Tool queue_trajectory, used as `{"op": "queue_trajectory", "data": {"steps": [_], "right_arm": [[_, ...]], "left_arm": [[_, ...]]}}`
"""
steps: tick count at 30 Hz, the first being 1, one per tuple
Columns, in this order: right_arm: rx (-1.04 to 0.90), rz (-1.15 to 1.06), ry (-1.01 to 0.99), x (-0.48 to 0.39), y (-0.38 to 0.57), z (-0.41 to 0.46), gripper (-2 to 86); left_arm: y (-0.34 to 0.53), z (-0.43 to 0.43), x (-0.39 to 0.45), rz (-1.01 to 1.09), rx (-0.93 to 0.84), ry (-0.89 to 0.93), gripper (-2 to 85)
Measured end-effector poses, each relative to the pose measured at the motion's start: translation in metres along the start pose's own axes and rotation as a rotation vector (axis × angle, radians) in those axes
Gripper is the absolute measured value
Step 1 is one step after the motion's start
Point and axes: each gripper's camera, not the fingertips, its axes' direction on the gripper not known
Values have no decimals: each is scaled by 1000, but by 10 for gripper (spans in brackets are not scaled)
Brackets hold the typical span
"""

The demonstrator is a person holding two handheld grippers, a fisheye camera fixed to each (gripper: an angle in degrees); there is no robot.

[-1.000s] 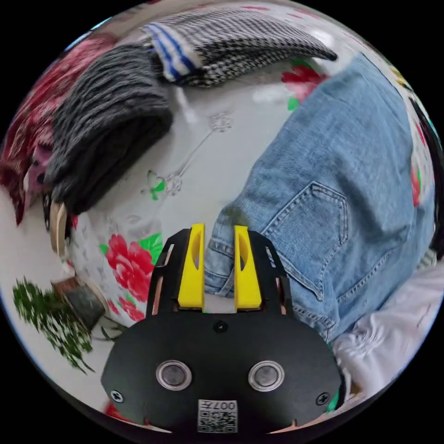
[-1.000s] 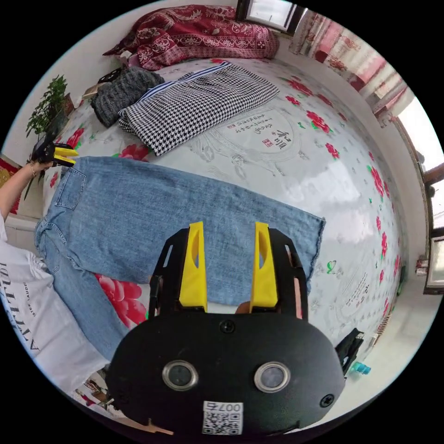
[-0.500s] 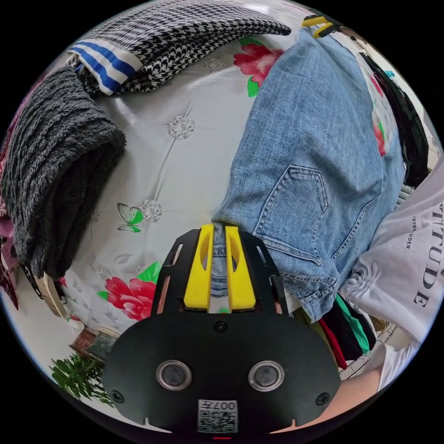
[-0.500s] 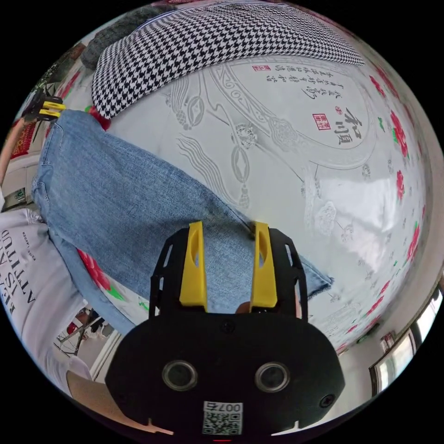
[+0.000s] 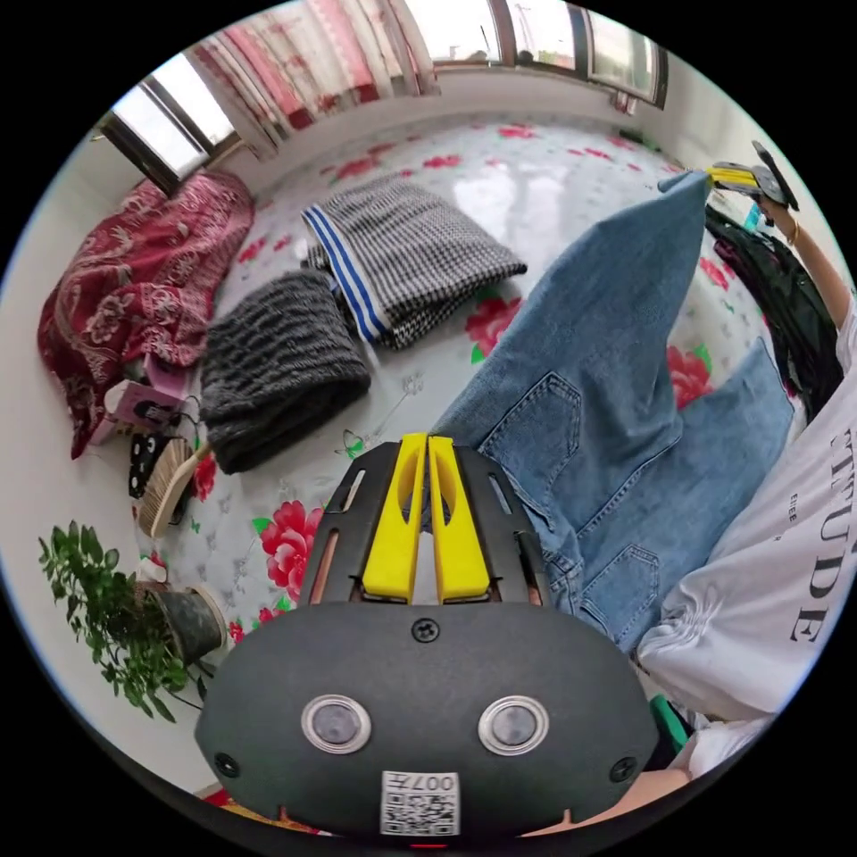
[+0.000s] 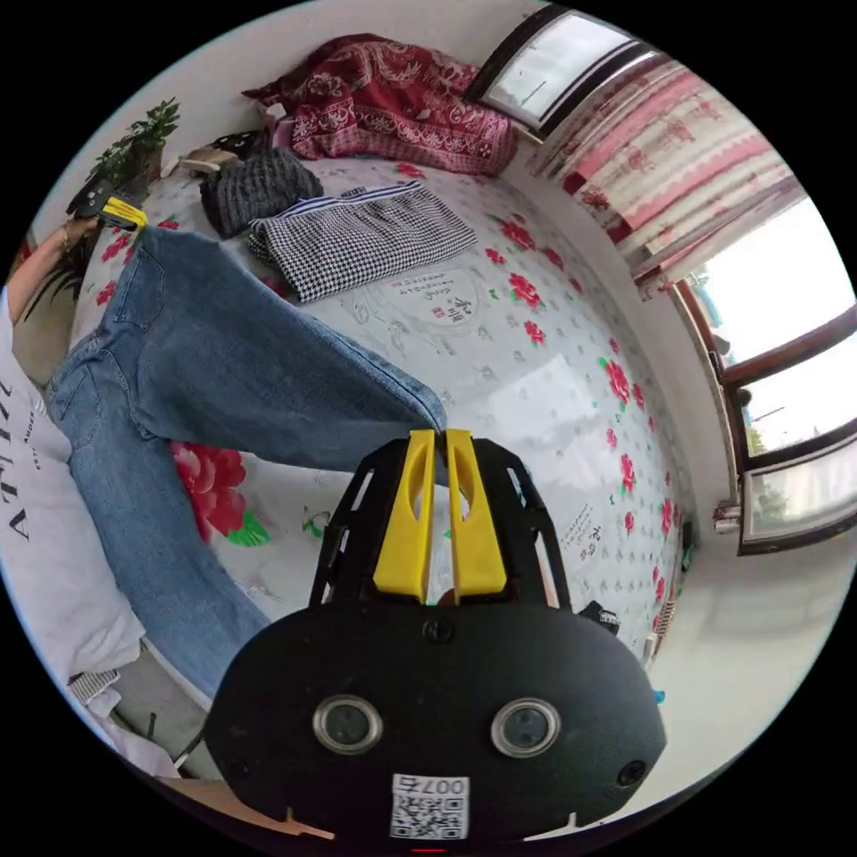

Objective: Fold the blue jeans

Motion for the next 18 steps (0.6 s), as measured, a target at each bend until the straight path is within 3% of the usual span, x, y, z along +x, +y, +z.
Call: {"op": "queue_trajectory", "data": {"steps": [5,8,11,13,15,18], "right_arm": [[-4,134,45,-61,133,-104,1],[-134,259,-73,-117,211,-91,1],[-385,347,-200,-186,276,-18,1],[-575,334,-274,-227,306,31,1],[-574,339,-269,-232,311,32,0],[-463,339,-227,-214,310,1,1]], "left_arm": [[97,-92,75,43,104,-14,-10],[161,-72,123,51,-57,79,-10],[222,7,171,19,-296,189,-10],[240,37,199,60,-415,159,-10],[238,32,218,162,-435,73,-10],[232,-6,210,152,-345,31,-10]]}}
